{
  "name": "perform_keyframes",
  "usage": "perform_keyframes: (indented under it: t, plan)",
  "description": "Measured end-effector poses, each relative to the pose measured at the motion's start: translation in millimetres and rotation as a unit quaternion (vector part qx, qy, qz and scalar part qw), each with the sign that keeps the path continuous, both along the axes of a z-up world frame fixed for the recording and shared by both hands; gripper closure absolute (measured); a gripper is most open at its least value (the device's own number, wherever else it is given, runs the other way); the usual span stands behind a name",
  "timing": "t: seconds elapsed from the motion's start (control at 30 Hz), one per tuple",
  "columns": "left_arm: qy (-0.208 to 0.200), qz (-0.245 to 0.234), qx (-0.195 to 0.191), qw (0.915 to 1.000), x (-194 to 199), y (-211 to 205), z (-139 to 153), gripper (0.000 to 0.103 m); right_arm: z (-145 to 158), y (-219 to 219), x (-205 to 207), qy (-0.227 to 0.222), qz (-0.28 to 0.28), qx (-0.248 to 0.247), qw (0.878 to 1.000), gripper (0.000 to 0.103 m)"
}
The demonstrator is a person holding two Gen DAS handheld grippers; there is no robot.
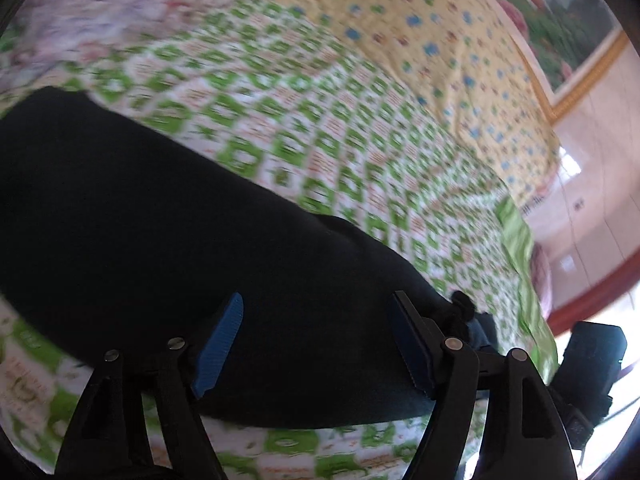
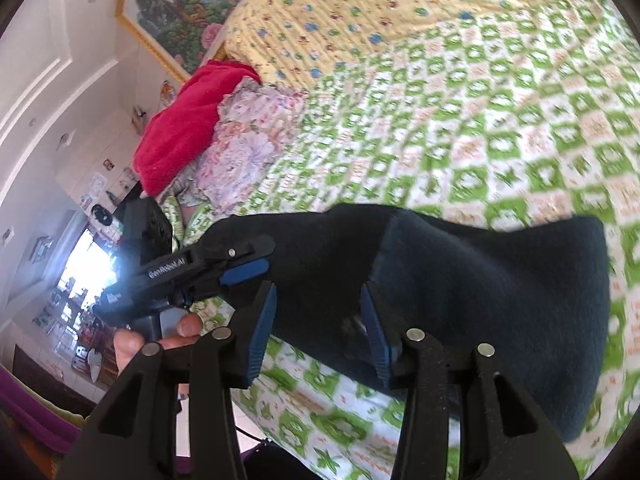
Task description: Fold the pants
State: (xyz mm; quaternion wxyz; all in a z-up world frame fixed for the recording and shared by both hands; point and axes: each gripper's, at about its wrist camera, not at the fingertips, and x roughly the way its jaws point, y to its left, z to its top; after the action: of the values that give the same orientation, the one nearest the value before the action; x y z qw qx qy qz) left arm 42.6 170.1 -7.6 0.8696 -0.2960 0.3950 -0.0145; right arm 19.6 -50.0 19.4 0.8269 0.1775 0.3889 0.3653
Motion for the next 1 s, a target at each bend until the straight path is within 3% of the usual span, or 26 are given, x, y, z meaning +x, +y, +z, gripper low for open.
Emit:
perform_keyframes:
  t: [0.17, 0.3, 0.4, 0.73, 1.0]
  plan:
    - [-0.019, 0.066, 0.057, 0.996, -33, 22, 8, 0.026, 8, 20, 14, -0.009, 0.028, -0.001, 1.0, 0.057]
    - [-0.023, 0.117, 0.068, 0.9906, -59, 43, 13, 0.023, 12, 41, 24, -0.014, 0.054, -0.003, 0.998, 0.055]
    - [0.01, 0.137, 0.06, 0.9887, -69, 65, 11, 0.023, 14, 58, 31, -0.019, 0.078, -0.008, 0.997, 0.051]
    - [0.018, 0.205, 0.034, 0.9781, -91, 107, 6, 0.022, 23, 127, 60, -0.035, 0.161, -0.043, 0.985, 0.05]
    - [0.028, 0.226, 0.005, 0.9736, -83, 125, -5, 0.022, 16, 188, 99, 0.003, 0.239, -0.062, 0.969, 0.05]
